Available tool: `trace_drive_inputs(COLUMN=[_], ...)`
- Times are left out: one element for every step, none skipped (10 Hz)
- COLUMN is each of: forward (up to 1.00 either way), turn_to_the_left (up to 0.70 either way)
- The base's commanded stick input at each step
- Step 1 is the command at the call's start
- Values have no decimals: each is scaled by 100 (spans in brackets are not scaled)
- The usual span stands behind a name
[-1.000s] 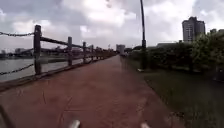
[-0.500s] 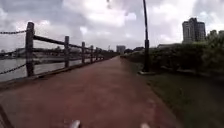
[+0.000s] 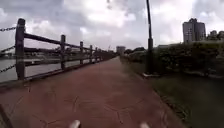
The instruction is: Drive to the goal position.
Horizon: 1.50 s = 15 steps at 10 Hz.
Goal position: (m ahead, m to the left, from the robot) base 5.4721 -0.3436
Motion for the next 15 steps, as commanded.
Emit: trace_drive_inputs(forward=[70,70,70,70,70,70,70,70,70,70,70,70,70,70,70], turn_to_the_left=[0,0,0,0,0,0,0,0,0,0,0,0,0,0,0])
